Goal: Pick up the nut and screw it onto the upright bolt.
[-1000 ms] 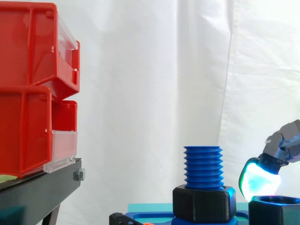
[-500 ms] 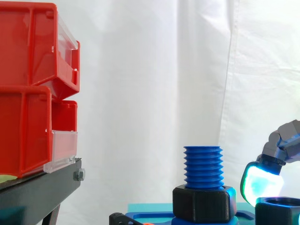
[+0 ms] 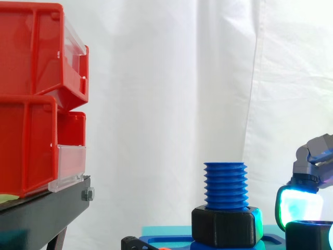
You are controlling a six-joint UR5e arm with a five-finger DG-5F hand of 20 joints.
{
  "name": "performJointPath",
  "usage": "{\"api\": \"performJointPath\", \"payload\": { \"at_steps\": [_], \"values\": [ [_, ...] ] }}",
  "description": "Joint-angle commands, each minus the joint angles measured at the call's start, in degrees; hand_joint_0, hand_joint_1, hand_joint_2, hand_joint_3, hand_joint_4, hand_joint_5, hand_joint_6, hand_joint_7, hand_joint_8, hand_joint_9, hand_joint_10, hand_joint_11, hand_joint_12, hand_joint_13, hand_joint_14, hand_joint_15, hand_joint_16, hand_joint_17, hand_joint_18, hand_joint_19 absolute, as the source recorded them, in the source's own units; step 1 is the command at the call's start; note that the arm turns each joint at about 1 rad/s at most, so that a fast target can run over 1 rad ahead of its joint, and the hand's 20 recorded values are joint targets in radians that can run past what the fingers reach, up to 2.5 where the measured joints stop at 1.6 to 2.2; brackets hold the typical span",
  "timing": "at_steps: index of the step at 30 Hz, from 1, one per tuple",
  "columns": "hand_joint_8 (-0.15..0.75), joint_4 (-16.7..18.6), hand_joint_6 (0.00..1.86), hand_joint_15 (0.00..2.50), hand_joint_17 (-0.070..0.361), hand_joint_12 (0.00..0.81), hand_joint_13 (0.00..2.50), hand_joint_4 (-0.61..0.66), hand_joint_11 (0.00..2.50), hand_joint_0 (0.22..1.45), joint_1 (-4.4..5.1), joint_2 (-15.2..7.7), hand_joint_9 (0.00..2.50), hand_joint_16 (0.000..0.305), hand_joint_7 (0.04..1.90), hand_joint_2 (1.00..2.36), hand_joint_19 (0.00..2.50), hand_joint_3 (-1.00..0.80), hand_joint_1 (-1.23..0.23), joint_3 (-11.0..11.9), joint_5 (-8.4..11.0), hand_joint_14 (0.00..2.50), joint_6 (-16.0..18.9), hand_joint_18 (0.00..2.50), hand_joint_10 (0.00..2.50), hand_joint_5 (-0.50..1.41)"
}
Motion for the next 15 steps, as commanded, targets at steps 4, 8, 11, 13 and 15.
{"api": "performJointPath", "payload": {
  "at_steps": [4,8,11,13,15],
  "values": [
    [0.279,-4.92,0.55,0.0,0.072,0.313,0.31,0.28,0.0,0.6,-0.49,0.07,0.48,0.032,1.22,1.0,0.0,-0.5,-0.56,2.11,-2.84,0.0,3.46,0.02,0.0,-0.15],
    [0.28,-11.96,0.58,0.0,0.071,0.312,0.32,0.28,0.0,0.61,-0.75,0.07,0.48,0.032,1.17,1.0,0.0,-0.5,-0.56,3.95,-3.02,0.0,5.83,0.02,0.0,-0.15],
    [0.28,-17.67,0.59,0.0,0.071,0.311,0.32,0.27,0.0,0.61,-1.02,0.07,0.49,0.031,1.17,1.0,0.0,-0.5,-0.57,5.19,-3.11,0.0,9.26,0.03,0.0,-0.15],
    [0.28,-21.18,0.6,0.0,0.071,0.311,0.32,0.28,0.0,0.61,-1.19,0.07,0.49,0.031,1.16,1.0,0.0,-0.5,-0.57,6.33,-3.11,0.0,11.9,0.03,0.0,-0.16],
    [0.28,-22.77,0.6,0.0,0.071,0.311,0.32,0.27,0.0,0.61,-1.19,0.07,0.49,0.031,1.16,1.0,0.0,-0.5,-0.57,6.77,-3.11,0.0,13.13,0.03,0.0,-0.16]
  ]
}}
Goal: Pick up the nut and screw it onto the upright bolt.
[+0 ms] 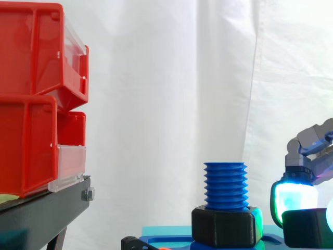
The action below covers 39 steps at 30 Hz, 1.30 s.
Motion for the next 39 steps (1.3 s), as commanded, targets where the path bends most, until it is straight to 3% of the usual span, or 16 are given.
{"api": "performJointPath", "payload": {
  "at_steps": [1,6,13,22,26,28,29,31,32,34,35,39],
  "values": [
    [0.28,-7.57,0.6,0.0,0.07,0.311,0.32,0.27,0.0,0.61,-0.21,0.0,0.49,0.031,1.16,1.0,0.0,-0.5,-0.57,1.32,-0.03,0.0,3.3,0.03,0.0,-0.16],
    [0.279,-14.69,0.61,0.0,0.07,0.311,0.32,0.28,0.0,0.61,-0.74,0.44,0.48,0.031,1.13,1.0,0.0,-0.5,-0.57,3.7,-0.3,0.0,8.58,0.03,0.0,-0.16],
    [0.279,-16.27,0.61,0.0,0.07,0.311,0.32,0.27,0.0,0.61,-1.44,2.11,0.48,0.031,1.13,1.0,0.0,-0.5,-0.57,4.31,-0.82,0.0,8.93,0.03,0.0,-0.16],
    [0.279,-16.45,0.62,0.0,0.07,0.312,0.32,0.28,0.0,0.6,-3.2,5.89,0.48,0.031,1.13,1.0,0.0,-0.5,-0.58,4.31,-5.92,0.0,5.59,0.03,0.0,-0.16],
    [0.279,-16.8,0.62,0.0,0.07,0.312,0.32,0.27,0.0,0.6,-4.61,6.51,0.48,0.031,1.13,1.0,0.0,-0.5,-0.58,7.21,-9.09,0.0,2.25,0.03,0.0,-0.16],
    [0.28,-17.06,0.62,0.0,0.07,0.312,0.32,0.28,0.0,0.6,-5.92,6.42,0.48,0.031,1.13,1.0,0.0,-0.5,-0.58,10.11,-12.16,0.0,-0.12,0.03,0.0,-0.16],
    [0.28,-16.97,0.62,0.0,0.071,0.312,0.32,0.28,0.0,0.6,-6.19,6.42,0.48,0.031,1.13,1.0,0.0,-0.5,-0.58,10.46,-13.04,0.0,-0.65,0.03,0.0,-0.16],
    [0.281,-15.57,0.62,0.0,0.07,0.312,0.32,0.28,0.0,0.6,-7.42,6.33,0.48,0.031,1.13,1.0,0.0,-0.5,-0.58,11.52,-16.91,0.0,-2.76,0.04,0.0,-0.16],
    [0.28,-13.11,0.62,0.0,0.07,0.312,0.32,0.28,0.0,0.6,-7.95,6.33,0.48,0.031,1.13,1.0,0.0,-0.5,-0.58,11.52,-19.46,0.0,-4.61,0.04,0.0,-0.16],
    [0.281,-10.21,0.62,0.0,0.07,0.311,0.32,0.28,0.0,0.6,-8.39,6.24,0.48,0.031,1.13,1.0,0.0,-0.5,-0.58,11.52,-21.13,0.0,-6.63,0.04,0.0,-0.16],
    [0.281,-5.81,0.62,0.0,0.07,0.311,0.32,0.28,0.0,0.6,-9.0,6.07,0.48,0.031,1.12,1.0,0.0,-0.5,-0.58,11.52,-23.15,0.0,-9.97,0.04,0.0,-0.16],
    [0.281,-0.63,0.62,0.0,0.07,0.312,0.32,0.28,0.0,0.6,-9.79,5.1,0.48,0.031,1.12,1.0,0.0,-0.5,-0.58,11.52,-25.26,0.0,-14.19,0.04,0.0,-0.16]
  ]
}}
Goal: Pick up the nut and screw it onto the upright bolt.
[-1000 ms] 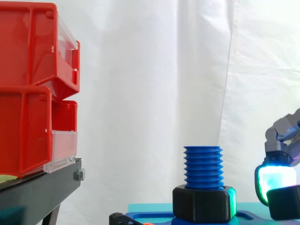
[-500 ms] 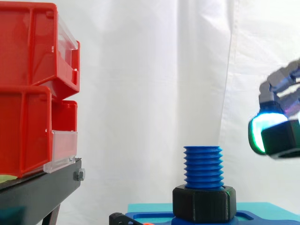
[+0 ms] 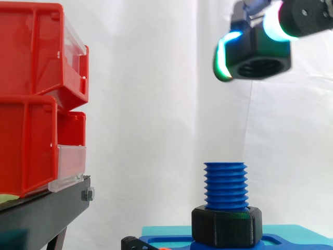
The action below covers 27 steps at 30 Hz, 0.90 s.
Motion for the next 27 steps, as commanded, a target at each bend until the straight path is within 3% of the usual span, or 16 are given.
{"api": "performJointPath", "payload": {
  "at_steps": [1,8,12,22,27],
  "values": [
    [0.28,7.96,0.62,0.0,0.07,0.312,0.32,0.28,0.0,0.6,-1.05,-1.23,0.48,0.031,1.12,1.0,0.0,-0.5,-0.58,0.08,-3.25,0.0,-4.45,0.04,0.0,-0.16],
    [0.282,10.69,0.62,0.0,0.07,0.311,0.32,0.28,0.0,0.6,-1.67,-4.05,0.48,0.031,1.12,1.0,0.0,-0.5,-0.58,0.08,-3.52,0.0,-1.55,0.04,0.0,-0.16],
    [0.281,10.51,0.62,0.0,0.07,0.311,0.32,0.28,0.0,0.6,-1.76,-5.54,0.48,0.031,1.12,1.0,0.0,-0.5,-0.58,0.08,-4.04,0.0,-1.02,0.04,0.0,-0.16],
    [0.282,8.4,0.62,0.0,0.071,0.311,0.32,0.28,0.0,0.59,-2.11,-5.54,0.48,0.031,1.12,1.0,0.0,-0.5,-0.57,-0.09,-4.04,0.0,0.91,0.04,0.0,-0.16],
    [0.282,8.93,0.62,0.0,0.071,0.312,0.32,0.28,0.0,0.59,-2.02,-5.54,0.48,0.031,1.13,1.0,0.0,-0.5,-0.57,-2.55,-4.13,0.0,1.62,0.04,0.0,-0.16]
  ]
}}
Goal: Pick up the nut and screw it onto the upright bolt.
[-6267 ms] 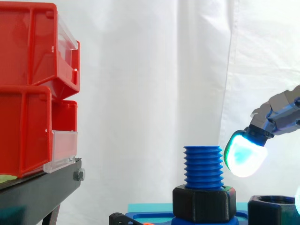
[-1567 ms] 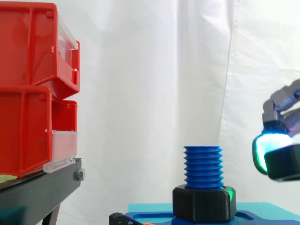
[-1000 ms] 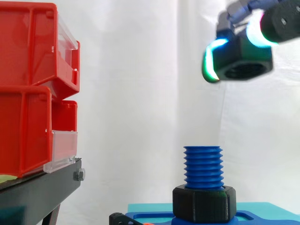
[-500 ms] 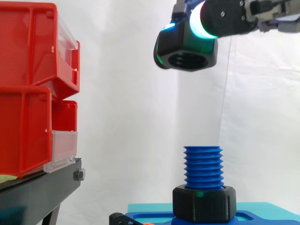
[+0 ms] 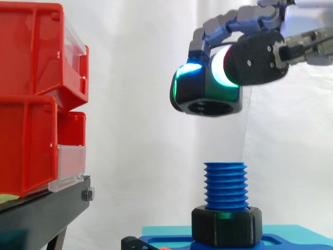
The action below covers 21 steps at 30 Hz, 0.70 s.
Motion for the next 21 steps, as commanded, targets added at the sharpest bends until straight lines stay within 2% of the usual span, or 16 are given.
{"api": "performJointPath", "payload": {
  "at_steps": [1,4,8,21],
  "values": [
    [0.282,0.41,0.62,0.0,0.07,0.312,0.32,0.28,0.0,0.59,-0.11,-0.01,0.48,0.031,1.12,1.0,0.0,-0.5,-0.58,-1.73,-0.04,0.0,0.42,0.04,0.0,-0.16],
    [0.281,1.64,0.62,0.0,0.071,0.312,0.32,0.28,0.0,0.59,-0.11,-0.01,0.48,0.031,1.12,1.0,0.0,-0.5,-0.58,-3.05,-0.13,0.0,0.77,0.04,0.0,-0.16],
    [0.283,2.08,0.62,0.0,0.071,0.312,0.32,0.28,0.0,0.59,-0.19,-0.01,0.49,0.031,1.13,1.0,0.0,-0.5,-0.58,-3.13,-0.83,0.0,0.95,0.04,0.0,-0.16],
    [0.286,1.99,0.62,0.0,0.071,0.315,0.33,0.28,0.0,0.59,-0.46,-0.09,0.49,0.032,1.13,1.0,0.0,-0.5,-0.58,-3.13,-1.01,0.0,1.56,0.05,0.0,-0.16]
  ]
}}
